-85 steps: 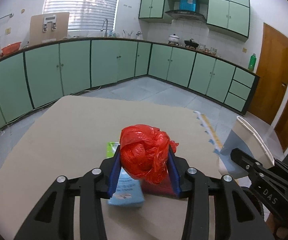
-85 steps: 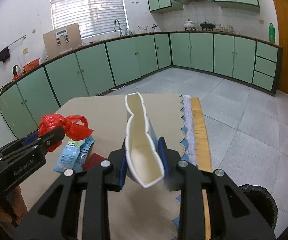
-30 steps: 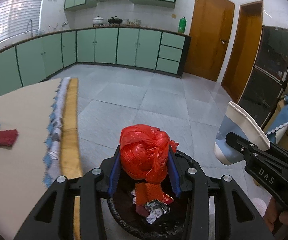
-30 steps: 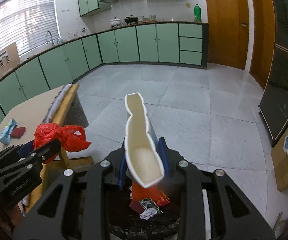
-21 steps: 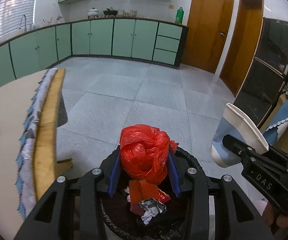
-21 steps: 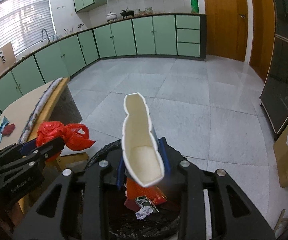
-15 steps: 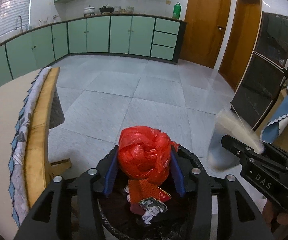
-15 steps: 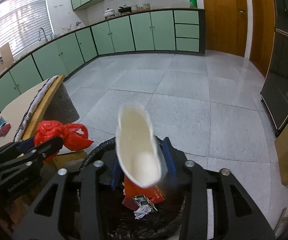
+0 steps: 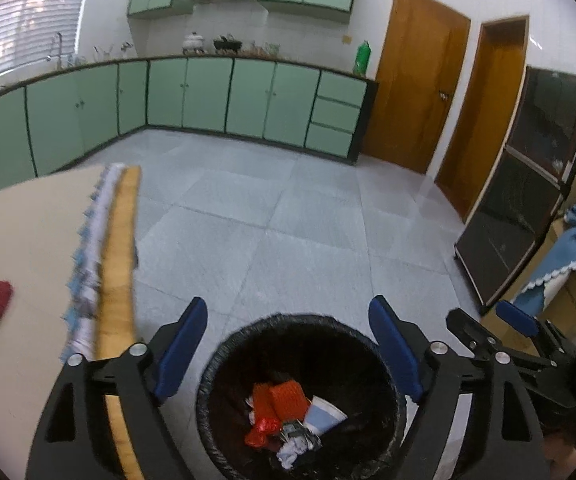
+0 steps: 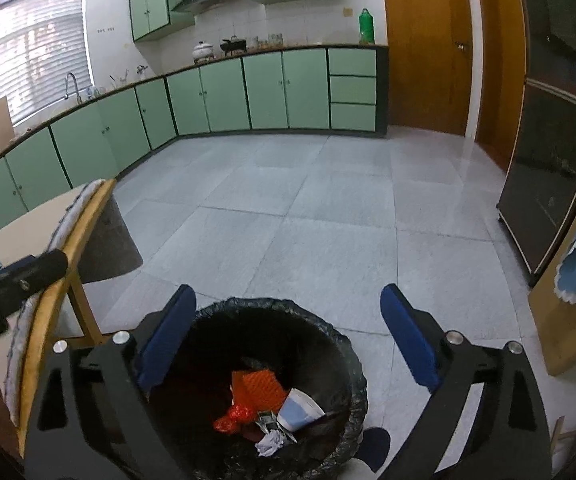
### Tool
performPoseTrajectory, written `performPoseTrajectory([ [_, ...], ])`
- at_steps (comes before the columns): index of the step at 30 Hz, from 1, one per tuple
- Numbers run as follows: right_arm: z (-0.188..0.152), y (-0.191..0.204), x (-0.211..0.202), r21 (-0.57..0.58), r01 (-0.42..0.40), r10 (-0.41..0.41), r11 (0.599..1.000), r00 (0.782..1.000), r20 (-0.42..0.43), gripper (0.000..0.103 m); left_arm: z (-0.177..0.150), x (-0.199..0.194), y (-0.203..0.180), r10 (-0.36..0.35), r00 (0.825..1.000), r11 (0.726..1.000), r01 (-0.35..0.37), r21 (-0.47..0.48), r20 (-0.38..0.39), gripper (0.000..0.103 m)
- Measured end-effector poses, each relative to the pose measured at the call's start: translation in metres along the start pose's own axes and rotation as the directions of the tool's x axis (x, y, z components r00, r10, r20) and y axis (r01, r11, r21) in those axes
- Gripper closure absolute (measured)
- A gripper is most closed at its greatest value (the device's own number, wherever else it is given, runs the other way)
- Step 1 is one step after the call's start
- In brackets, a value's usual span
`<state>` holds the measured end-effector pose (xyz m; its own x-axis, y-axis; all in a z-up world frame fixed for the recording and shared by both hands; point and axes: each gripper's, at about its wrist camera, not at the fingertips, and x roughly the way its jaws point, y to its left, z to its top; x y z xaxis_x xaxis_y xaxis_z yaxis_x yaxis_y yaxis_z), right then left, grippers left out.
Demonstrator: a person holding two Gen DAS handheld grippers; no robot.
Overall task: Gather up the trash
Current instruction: 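Return both tools to the table toward the milk carton and red pad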
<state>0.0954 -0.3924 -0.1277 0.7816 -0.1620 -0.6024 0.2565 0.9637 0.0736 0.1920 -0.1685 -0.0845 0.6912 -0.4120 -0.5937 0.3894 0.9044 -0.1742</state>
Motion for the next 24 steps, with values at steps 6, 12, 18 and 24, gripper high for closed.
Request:
performPoseTrajectory([
  [6,0.010,0.025,-0.018,-0.023,-0.061,0.062,0.998,0.997,0.041,0.008,0.008,-0.042,0.034,0.090,0.994,0.996,-0.090,-0.005,0.068,0.016],
  [12,0.022,0.081,-0.025,-0.067,-0.191,0.195,0.979,0.979,0.057,0.008,0.007,-0.090,0.095,0.230,0.967,0.972,-0.223,-0.073,0.108,0.016],
  [18,0.029,0.147,-0.022,-0.138,-0.294,0.302,0.946,0.952,0.044,0.008,-0.001,-0.133,0.157,0.382,0.915,0.922,-0.368,-0.121,0.132,0.016],
  [24,0.032,0.220,-0.012,-0.196,-0.399,0.408,0.896,0.913,0.002,0.008,-0.016,-0.158,0.217,0.485,0.869,0.867,-0.463,-0.186,0.097,0.016],
])
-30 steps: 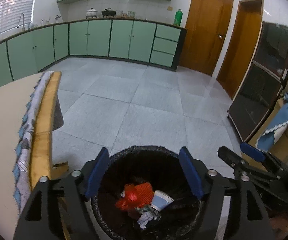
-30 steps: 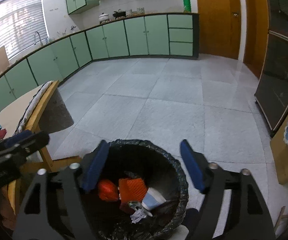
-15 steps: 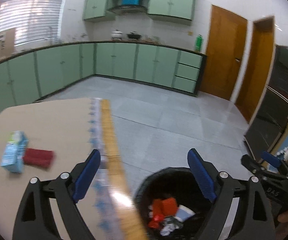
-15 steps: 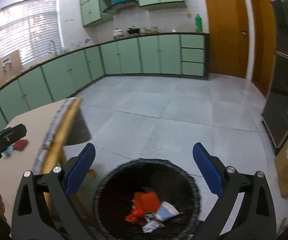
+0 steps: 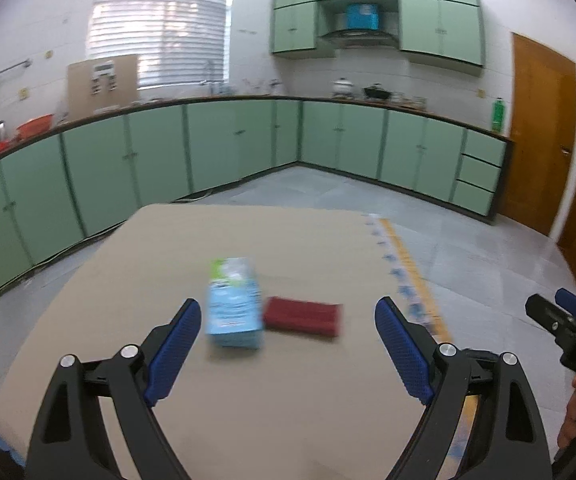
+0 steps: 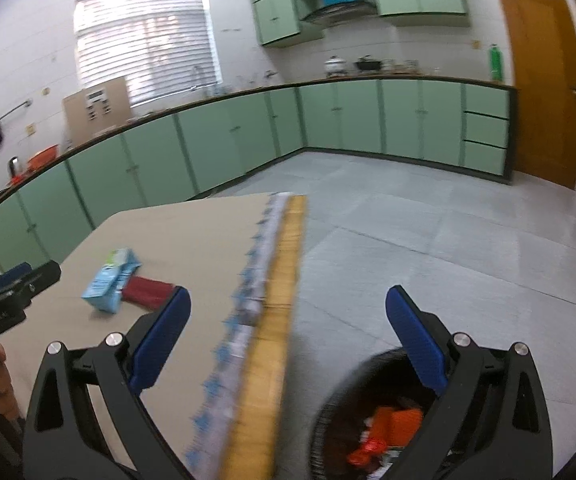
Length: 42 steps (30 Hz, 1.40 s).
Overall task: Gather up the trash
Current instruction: 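Return both tools to the table toward the milk carton and red pad, then grasp the blue milk carton with the left tool while the right grasps the red pad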
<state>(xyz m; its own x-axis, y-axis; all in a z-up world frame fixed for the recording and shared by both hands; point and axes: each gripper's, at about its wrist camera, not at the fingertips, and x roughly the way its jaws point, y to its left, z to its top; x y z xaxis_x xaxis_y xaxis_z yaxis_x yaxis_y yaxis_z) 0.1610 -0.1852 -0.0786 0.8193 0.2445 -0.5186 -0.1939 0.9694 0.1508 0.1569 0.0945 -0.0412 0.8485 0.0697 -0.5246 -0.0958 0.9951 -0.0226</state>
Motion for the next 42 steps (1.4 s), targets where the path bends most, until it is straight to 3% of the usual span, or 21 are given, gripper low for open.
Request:
performPoseTrajectory([
  [9,0.002,0.068,0.061,-0.044,-0.062,0.059,0.997,0.996,-0.066,0.008,-0.014,0.032,0.047,0.055,0.996,0.997,-0.059,-0.055,-0.068,0.016],
  [19,0.008,0.071,0.106,-0.049,-0.012,0.006,0.999,0.993,-0.120,0.008,-0.021,0.074,0.048,0.048,0.989,0.997,-0.056,-0.056,-0.139,0.016],
  [29,0.011,0.079,0.126,-0.082,-0.027,0.015,0.996,0.990,-0.139,0.008,-0.021,0.114,0.047,0.048,0.965,0.995,-0.070,-0.076,-0.257,0.017],
  [33,0.014,0.081,0.130,-0.090,-0.048,0.035,0.995,0.988,-0.147,0.010,-0.022,0.122,0.050,0.014,0.954,0.994,-0.046,-0.099,-0.301,0.042],
  [35,0.014,0.083,0.130,-0.095,-0.057,0.043,0.994,0.988,-0.151,0.012,-0.021,0.121,0.052,0.005,0.956,0.993,-0.038,-0.107,-0.294,0.053],
  [42,0.010,0.095,0.127,-0.106,-0.105,0.085,0.989,0.981,-0.176,0.022,-0.016,0.109,0.060,0.035,0.964,0.992,-0.066,-0.110,-0.262,0.056],
])
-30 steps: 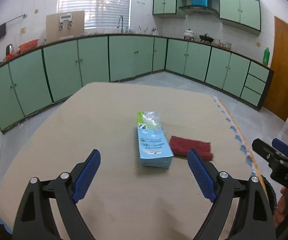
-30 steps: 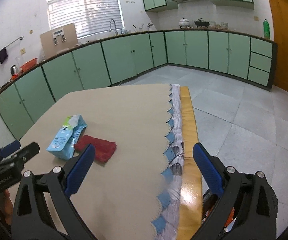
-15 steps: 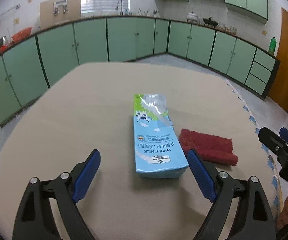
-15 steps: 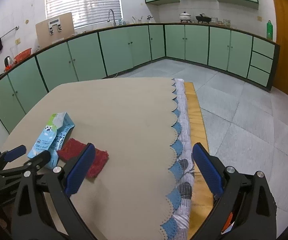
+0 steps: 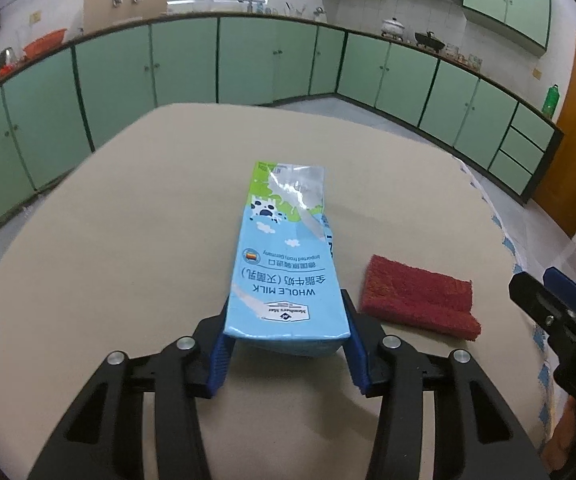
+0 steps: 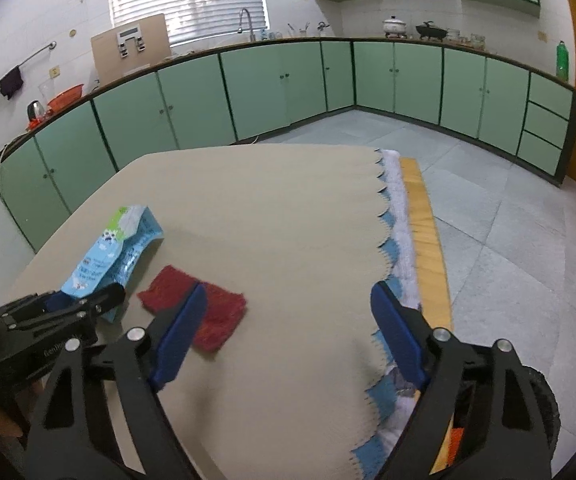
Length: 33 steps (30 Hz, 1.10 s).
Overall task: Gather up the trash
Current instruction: 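Grasp the blue milk carton with the left tool while the right grasps the red pad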
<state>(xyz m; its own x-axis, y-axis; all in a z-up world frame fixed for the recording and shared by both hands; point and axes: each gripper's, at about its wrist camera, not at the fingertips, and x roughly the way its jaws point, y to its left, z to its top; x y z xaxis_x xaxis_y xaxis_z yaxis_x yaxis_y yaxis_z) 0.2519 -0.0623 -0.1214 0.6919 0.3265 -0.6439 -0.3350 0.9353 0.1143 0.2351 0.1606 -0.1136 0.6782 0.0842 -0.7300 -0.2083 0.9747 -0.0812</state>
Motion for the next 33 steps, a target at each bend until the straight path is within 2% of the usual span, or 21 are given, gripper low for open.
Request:
performPoseTrajectory([
  [4,-0.002,0.008,-0.001,-0.003,-0.029,0.029,1.000,0.999,-0.016,0.024,-0.007,-0.010,0.012,0.034,0.999,0.999,-0.034,0.006,-0.012,0.056],
  [8,-0.004,0.020,0.003,-0.014,-0.052,0.051,0.999,0.998,-0.047,0.029,-0.014,-0.013,0.026,0.065,0.997,0.998,-0.065,-0.012,-0.030,0.056],
  [16,-0.009,0.037,0.009,-0.027,-0.072,0.070,0.997,0.993,-0.091,0.039,-0.016,-0.015,0.032,0.069,0.997,0.997,-0.070,-0.021,-0.038,0.056],
  [26,-0.013,0.051,0.019,-0.032,-0.136,0.129,0.990,0.978,-0.162,0.058,-0.017,-0.015,0.037,0.071,0.997,0.997,-0.072,-0.037,-0.038,0.055],
  [33,-0.016,0.063,0.014,-0.049,-0.178,0.168,0.983,0.971,-0.168,0.061,-0.017,-0.014,0.035,0.074,0.997,0.996,-0.076,-0.042,-0.037,0.055],
])
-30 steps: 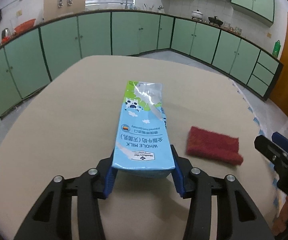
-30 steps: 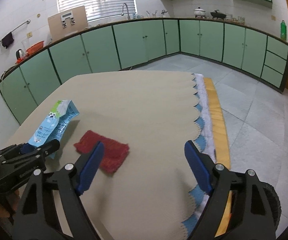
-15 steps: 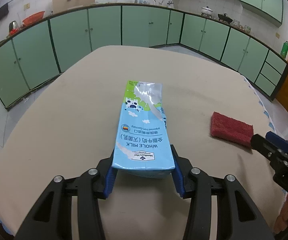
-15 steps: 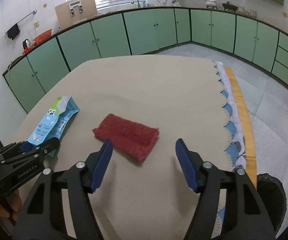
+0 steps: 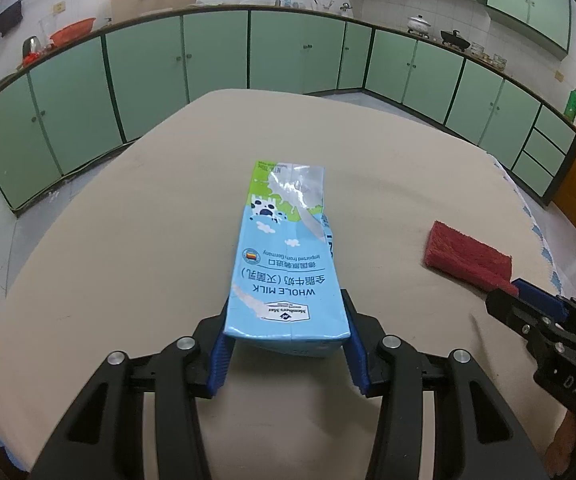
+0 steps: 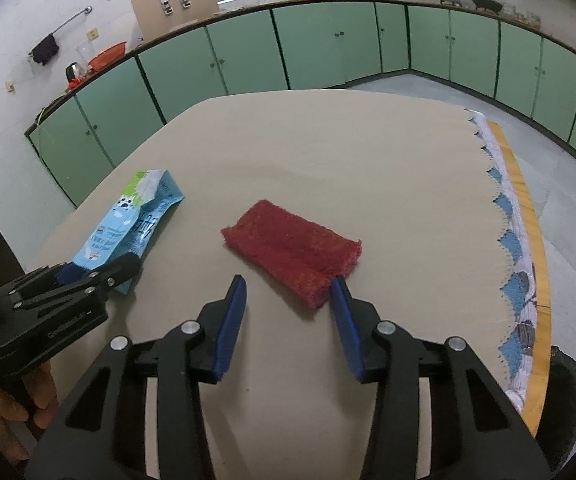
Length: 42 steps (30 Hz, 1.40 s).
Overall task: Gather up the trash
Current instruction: 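Grasp the blue milk carton with the left tool while the right grasps the red pad, then carry the blue milk carton and red scouring pad over the black bin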
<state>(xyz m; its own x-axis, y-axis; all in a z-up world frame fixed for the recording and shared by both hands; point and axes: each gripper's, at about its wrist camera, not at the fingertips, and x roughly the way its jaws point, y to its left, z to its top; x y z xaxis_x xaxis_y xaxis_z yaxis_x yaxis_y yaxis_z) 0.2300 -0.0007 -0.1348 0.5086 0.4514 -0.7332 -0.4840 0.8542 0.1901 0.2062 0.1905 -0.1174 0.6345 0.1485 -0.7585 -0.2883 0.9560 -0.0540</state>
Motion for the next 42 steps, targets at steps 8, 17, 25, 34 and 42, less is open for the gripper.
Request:
performPoseTrajectory([
  [8,0.004,-0.005,-0.005,-0.027,0.035,-0.034,0.999,0.999,0.020,0.051,0.001,0.000,0.001,0.006,1.000,1.000,-0.006,-0.012,0.000,0.055],
  [17,0.011,-0.008,0.011,-0.092,0.049,-0.050,0.995,0.999,-0.012,0.034,-0.001,0.001,-0.004,0.008,1.000,1.000,-0.008,-0.015,0.001,0.055],
  [25,0.014,-0.010,0.022,-0.092,0.021,-0.026,0.996,0.999,-0.048,0.039,-0.002,0.002,-0.006,0.010,1.000,1.000,-0.010,-0.014,0.004,0.055],
  [34,0.001,-0.004,0.007,-0.098,-0.016,0.011,0.995,0.999,-0.052,0.047,-0.002,0.003,-0.005,0.008,1.000,1.000,-0.008,-0.015,0.002,0.055],
  [42,0.010,0.002,0.018,-0.130,0.013,-0.020,0.991,0.998,-0.059,0.045,-0.002,0.004,-0.006,0.014,1.000,1.000,-0.014,-0.013,0.004,0.055],
])
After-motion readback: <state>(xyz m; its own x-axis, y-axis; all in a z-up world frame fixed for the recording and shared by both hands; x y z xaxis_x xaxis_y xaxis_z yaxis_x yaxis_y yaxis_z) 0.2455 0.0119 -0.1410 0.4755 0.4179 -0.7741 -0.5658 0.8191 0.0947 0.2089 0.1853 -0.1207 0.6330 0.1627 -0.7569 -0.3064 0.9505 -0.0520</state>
